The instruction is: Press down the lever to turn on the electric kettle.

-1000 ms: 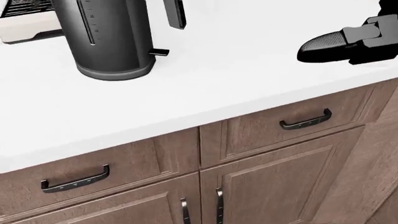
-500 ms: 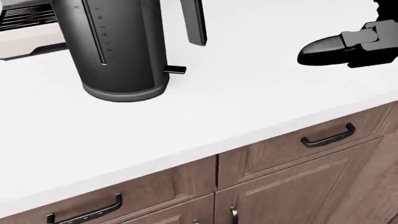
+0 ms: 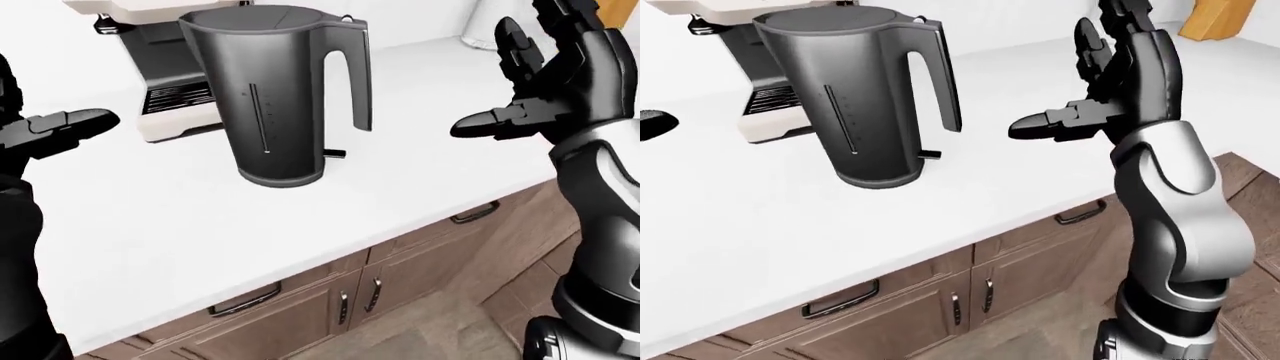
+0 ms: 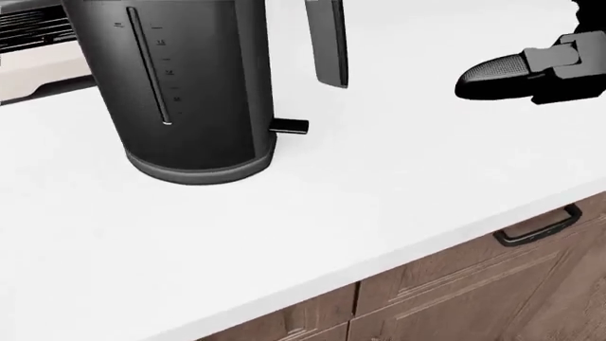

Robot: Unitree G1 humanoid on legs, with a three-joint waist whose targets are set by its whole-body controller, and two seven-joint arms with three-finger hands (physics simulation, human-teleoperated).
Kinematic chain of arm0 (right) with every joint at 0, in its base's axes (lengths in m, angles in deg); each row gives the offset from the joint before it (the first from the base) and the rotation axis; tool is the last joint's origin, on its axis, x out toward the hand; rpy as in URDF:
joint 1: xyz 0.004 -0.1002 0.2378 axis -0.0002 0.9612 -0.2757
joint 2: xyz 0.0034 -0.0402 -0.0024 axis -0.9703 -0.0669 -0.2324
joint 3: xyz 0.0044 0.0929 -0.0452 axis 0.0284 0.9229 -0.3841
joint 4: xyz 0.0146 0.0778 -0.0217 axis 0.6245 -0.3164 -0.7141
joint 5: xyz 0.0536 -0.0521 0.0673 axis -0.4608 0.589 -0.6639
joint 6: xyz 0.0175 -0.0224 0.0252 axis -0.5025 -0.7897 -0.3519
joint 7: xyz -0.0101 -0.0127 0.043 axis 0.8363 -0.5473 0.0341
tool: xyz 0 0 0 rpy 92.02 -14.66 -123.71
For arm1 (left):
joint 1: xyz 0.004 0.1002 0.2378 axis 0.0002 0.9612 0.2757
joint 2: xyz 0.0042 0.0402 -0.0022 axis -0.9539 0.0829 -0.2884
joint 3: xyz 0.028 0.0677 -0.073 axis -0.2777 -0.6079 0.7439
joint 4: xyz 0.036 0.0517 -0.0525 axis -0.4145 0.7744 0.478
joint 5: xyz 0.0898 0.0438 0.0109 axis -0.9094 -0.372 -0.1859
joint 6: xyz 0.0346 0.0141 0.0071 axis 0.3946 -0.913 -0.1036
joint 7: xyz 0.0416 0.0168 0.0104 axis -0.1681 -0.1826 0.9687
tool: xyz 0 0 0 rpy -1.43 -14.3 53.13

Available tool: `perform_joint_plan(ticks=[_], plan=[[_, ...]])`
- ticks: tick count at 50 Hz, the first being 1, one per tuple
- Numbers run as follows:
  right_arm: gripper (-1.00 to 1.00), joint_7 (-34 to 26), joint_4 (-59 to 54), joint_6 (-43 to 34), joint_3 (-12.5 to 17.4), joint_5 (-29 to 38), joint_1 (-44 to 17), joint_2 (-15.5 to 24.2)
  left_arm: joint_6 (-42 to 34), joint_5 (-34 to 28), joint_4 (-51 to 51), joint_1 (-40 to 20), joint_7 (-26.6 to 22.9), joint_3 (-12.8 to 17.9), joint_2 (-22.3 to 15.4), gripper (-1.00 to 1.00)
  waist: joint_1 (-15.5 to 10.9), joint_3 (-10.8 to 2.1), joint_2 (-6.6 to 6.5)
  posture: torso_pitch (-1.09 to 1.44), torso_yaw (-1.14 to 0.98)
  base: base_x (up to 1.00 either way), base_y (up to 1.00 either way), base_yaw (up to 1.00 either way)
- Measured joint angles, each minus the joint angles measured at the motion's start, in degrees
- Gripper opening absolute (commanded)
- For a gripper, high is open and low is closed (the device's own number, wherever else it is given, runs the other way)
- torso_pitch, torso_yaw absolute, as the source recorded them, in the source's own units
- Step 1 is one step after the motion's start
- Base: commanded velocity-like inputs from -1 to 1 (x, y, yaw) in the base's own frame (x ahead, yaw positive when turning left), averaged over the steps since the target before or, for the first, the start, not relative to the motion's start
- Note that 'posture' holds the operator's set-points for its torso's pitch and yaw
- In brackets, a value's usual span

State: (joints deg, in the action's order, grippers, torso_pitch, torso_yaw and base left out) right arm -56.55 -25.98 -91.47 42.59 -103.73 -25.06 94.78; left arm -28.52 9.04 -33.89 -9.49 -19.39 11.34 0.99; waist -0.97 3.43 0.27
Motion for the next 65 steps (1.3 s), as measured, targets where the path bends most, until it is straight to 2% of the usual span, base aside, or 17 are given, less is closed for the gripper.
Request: perform_joint_plan(ticks=[4, 12, 17, 24, 28, 33, 36, 41, 48, 52, 57, 59, 61, 62, 65], plan=[[1.0, 0.28, -0.79, -0.57, -0.12, -0.11, 0.17, 0.01, -0.66, 0.24, 0.19, -0.16, -0.1, -0.11, -0.27, 1.0, 0.48, 0.05, -0.82, 0.0, 0.0, 0.02, 0.0, 0.0], [1.0, 2.87, -2.04, 0.39, 1.33, -2.62, -0.95, 0.47, -0.1, 0.37, -0.51, -0.32, 0.05, 0.61, -0.79, 1.0, 1.1, -0.37, -1.14, 0.0, 0.0, 0.0, 0.0, 0.0], [1.0, 6.43, -3.36, -0.02, 0.97, -3.88, -2.1, 0.05, 0.03, 0.37, -0.18, -0.27, 0.25, 0.8, -0.87, 1.0, 1.34, -0.2, -1.22, 0.0, 0.0, 0.0, 0.0, 0.0], [1.0, 11.01, -8.31, -0.71, -0.87, -1.44, -2.71, -0.46, 1.51, -1.31, 1.34, -0.4, 0.48, 0.31, -0.96, 1.0, 1.31, -0.06, -1.01, 0.0, 0.0, 0.0, 0.0, 0.0], [1.0, 11.18, -10.9, 1.8, -0.9, -0.25, -1.78, -1.46, 2.52, -2.85, 1.72, -0.38, 0.66, 0.4, -0.87, 1.0, 1.19, 0.2, -1.09, 0.0, 0.0, 0.0, 0.0, 0.0], [1.0, 11.08, -14.83, 1.9, -0.37, -1.85, -2.1, -1.93, 2.95, -3.54, 1.67, -0.16, -0.05, 0.34, -0.59, 1.0, 1.17, -0.01, -1.14, 0.0, 0.0, 0.0, 0.0, 0.0], [1.0, 11.09, -17.8, 2.92, -1.27, -1.68, -1.94, -1.97, 3.03, -3.59, 1.34, -0.26, -0.26, 0.46, -0.72, 1.0, 1.18, -0.13, -1.13, 0.0, 0.0, 0.0, 0.0, 0.0], [1.0, 10.34, -21.05, 6.32, -4.16, 3.22, -2.08, -2.82, 2.24, -2.93, 1.09, -0.13, -0.27, 0.95, -0.83, 1.0, 1.1, -0.13, -1.49, 0.0, 0.0, 0.0, 0.0, 0.0], [1.0, 8.77, -22.71, 10.11, -3.23, 7.11, -2.63, -3.62, 1.57, -2.38, 0.83, 0.23, -0.43, 0.81, -0.75, 1.0, 0.9, -0.26, -1.73, 0.0, 0.0, 0.0, 0.0, 0.07], [1.0, 9.25, -22.82, 10.0, -1.34, 7.0, -2.35, -3.48, 0.83, -2.03, 1.15, 0.15, -0.9, -0.62, -0.38, 1.0, 0.71, -0.32, -1.23, 0.0, 0.0, 0.0, 0.0, 1.0], [1.0, 9.63, -23.09, 9.48, -2.09, 5.61, -3.38, -3.09, 1.0, -2.03, 0.63, 0.1, -0.32, 1.55, -1.06, 1.0, -0.79, -0.23, -0.3, 0.0, 0.0, 0.0, 0.0, 1.0], [1.0, 9.79, -23.55, 9.36, -1.88, 5.08, -3.62, -2.56, 1.17, -1.94, 0.28, 0.03, -0.13, 1.56, -1.02, 1.0, -0.81, -0.44, -1.23, 0.0, 0.0, 0.0, 0.0, 0.6], [1.0, 9.96, -24.02, 9.4, -2.5, 5.11, -4.01, -2.3, 1.37, -1.89, -0.27, 0.47, 0.06, 2.3, -1.36, 1.0, -0.8, -0.3, -0.89, 0.0, 0.0, 0.0, 0.0, 0.0], [1.0, 10.03, -23.75, 9.29, -2.36, 4.85, -4.23, -2.17, 1.45, -1.86, -0.33, 0.28, 0.16, 2.56, -1.44, 1.0, -0.52, -0.24, -1.18, 0.0, 0.0, 0.0, 0.0, 0.0], [1.0, 10.47, -22.67, 9.24, -1.45, 4.02, -4.26, -1.53, 1.39, -1.64, 0.09, -0.01, 0.14, 1.93, -1.4, 1.0, 0.4, -0.54, -3.38, 0.0, 0.0, 0.0, 0.0, 0.0]])
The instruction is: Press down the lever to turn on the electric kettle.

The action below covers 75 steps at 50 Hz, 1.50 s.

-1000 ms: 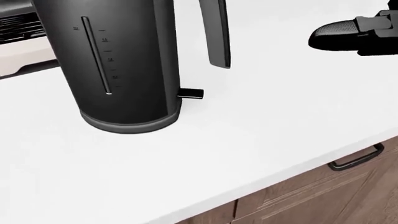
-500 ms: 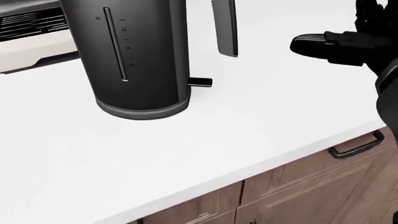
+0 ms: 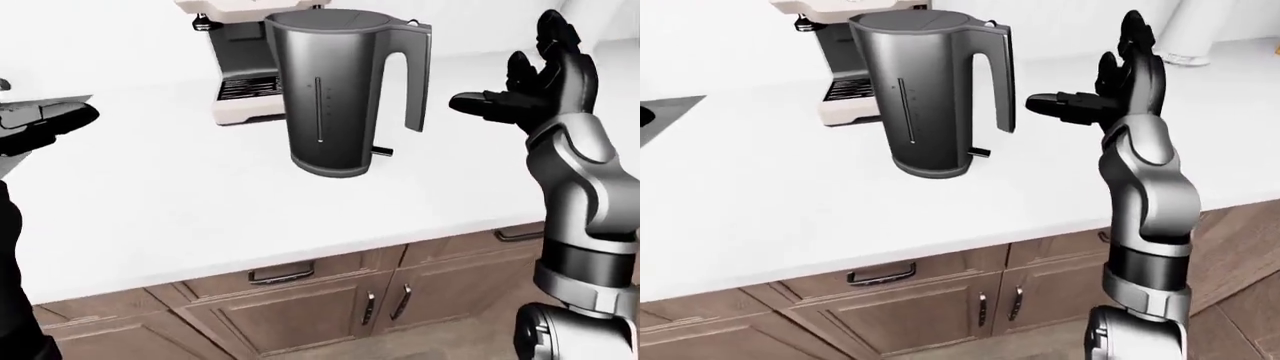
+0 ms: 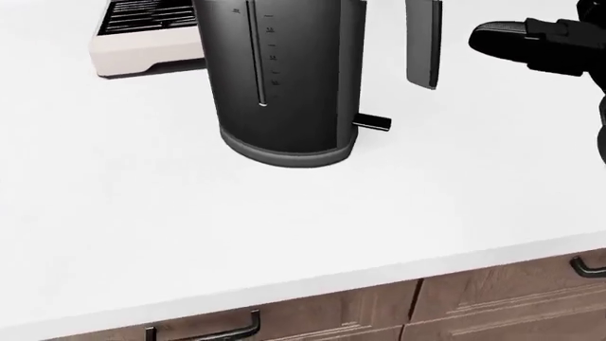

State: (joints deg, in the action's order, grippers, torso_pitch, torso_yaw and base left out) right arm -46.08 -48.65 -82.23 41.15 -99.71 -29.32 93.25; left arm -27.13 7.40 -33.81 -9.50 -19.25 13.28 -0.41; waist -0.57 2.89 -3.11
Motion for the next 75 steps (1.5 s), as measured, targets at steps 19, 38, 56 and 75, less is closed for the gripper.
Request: perform_joint_plan(ticks=[19, 38, 56, 75], plan=[[1.0, -0.08, 0.12, -3.13, 0.13, -0.9, 0.3, 0.75, -1.69, 0.07, 2.08, 0.56, 0.42, -1.17, 0.82, 1.0, 0.57, 0.01, 1.59, 0.0, 0.0, 0.0, 0.0, 0.0], [1.0, -5.32, -13.31, 8.44, -3.78, 9.43, -2.69, -1.83, -2.8, -0.5, 1.6, 0.54, 0.11, -1.11, 1.15, 1.0, 1.0, 0.02, 1.62, 0.0, 0.0, 0.0, 0.0, 0.0], [1.0, -8.22, -22.76, 15.31, -5.98, 16.43, -3.02, -5.72, -2.76, -0.55, 1.51, 0.46, 0.15, -1.01, 0.95, 1.0, 1.11, 0.16, 1.4, 0.0, 0.0, 0.0, 0.0, 0.0], [1.0, -6.89, -25.63, 17.88, -7.12, 18.36, -4.46, -7.4, -2.59, -0.38, 1.52, 0.62, 0.06, -0.92, 0.97, 1.0, 1.02, -0.08, 1.33, 0.0, 0.0, 0.0, 0.0, 0.0]])
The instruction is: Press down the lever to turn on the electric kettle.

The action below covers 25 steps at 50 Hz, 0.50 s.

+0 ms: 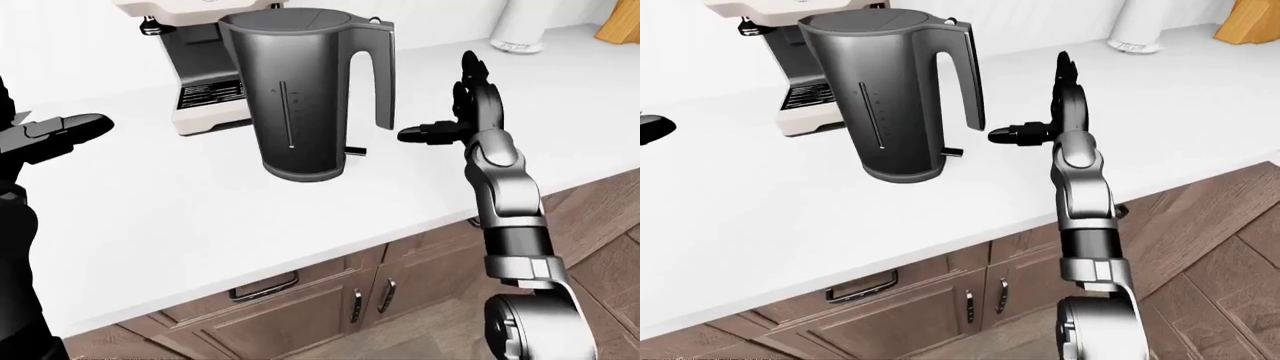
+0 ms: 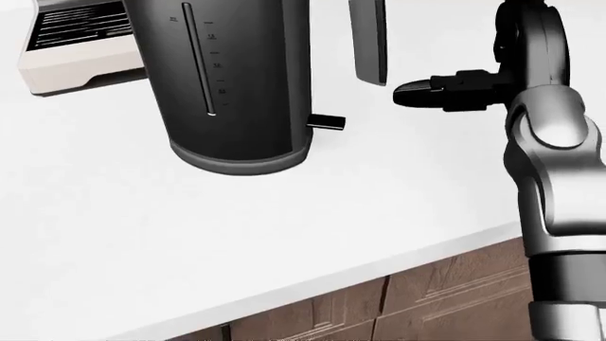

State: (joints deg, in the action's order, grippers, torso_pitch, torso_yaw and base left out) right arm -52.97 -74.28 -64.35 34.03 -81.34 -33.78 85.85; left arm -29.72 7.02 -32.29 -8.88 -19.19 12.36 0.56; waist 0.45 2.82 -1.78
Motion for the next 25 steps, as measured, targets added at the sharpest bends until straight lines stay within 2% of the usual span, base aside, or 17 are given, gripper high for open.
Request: perform_joint_plan(ticks=[16, 25], plan=[[1.0, 0.61, -4.95, 2.41, -0.9, 2.46, -1.34, -1.87, -0.2, 0.37, -0.03, -0.21, 0.16, 0.1, -0.33, 1.0, 0.03, -0.12, -0.17, 0.0, 0.0, 0.0, 0.0, 0.0], [1.0, 1.95, -12.12, 6.03, -1.57, 3.03, -3.74, -2.6, 0.11, 0.3, 0.18, -0.03, 0.13, 0.1, -0.24, 1.0, 0.13, -0.23, -0.3, 0.0, 0.0, 0.0, 0.0, 0.0]])
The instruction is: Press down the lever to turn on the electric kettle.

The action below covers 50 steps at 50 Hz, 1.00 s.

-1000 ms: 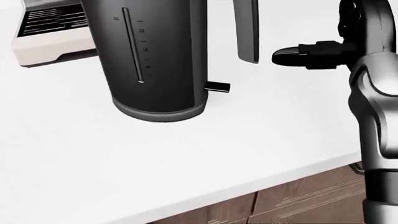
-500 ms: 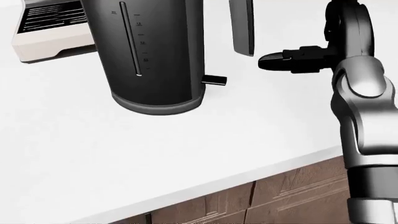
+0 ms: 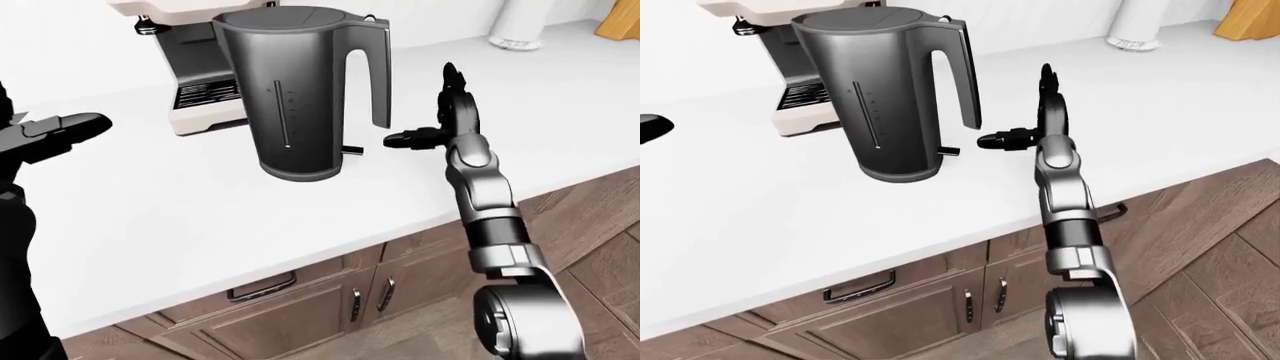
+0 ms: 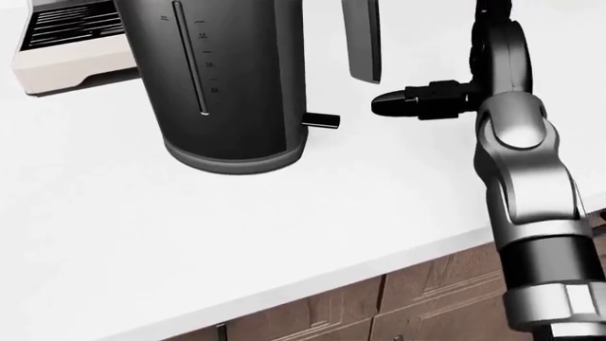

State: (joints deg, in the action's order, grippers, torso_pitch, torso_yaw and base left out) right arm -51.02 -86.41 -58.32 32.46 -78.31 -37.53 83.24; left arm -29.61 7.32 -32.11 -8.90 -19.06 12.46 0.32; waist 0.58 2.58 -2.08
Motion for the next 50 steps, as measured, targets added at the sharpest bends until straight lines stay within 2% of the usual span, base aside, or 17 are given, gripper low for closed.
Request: perform_joint_plan(ticks=[13, 19, 25, 50], plan=[[1.0, 0.99, -7.56, 3.77, -0.89, 0.77, -3.19, -1.53, -0.02, 0.09, -0.13, 0.11, -0.07, 0.11, -0.08, 1.0, 0.08, -0.03, -0.21, 0.0, 0.0, 0.0, 0.0, 0.0], [1.0, 1.57, -9.07, 3.16, -0.33, -0.68, -3.91, -1.91, -0.05, 0.17, -0.2, 0.2, -0.04, 0.27, -0.18, 1.0, 0.04, -0.07, -0.19, 0.0, 0.0, 0.0, 0.0, 0.0], [1.0, 2.04, -11.1, 3.65, -1.0, -1.21, -3.69, -2.33, -0.08, 0.21, -0.27, 0.19, -0.01, 0.36, -0.26, 1.0, 0.09, -0.01, -0.22, 0.0, 0.0, 0.0, 0.0, 0.0], [1.0, 3.62, -13.0, 3.78, -1.31, -3.65, -4.3, -4.38, -0.11, 0.4, -0.32, 0.33, -0.01, 0.44, -0.29, 1.0, 0.14, -0.03, -0.46, 0.0, 0.0, 0.0, 0.0, 0.0]])
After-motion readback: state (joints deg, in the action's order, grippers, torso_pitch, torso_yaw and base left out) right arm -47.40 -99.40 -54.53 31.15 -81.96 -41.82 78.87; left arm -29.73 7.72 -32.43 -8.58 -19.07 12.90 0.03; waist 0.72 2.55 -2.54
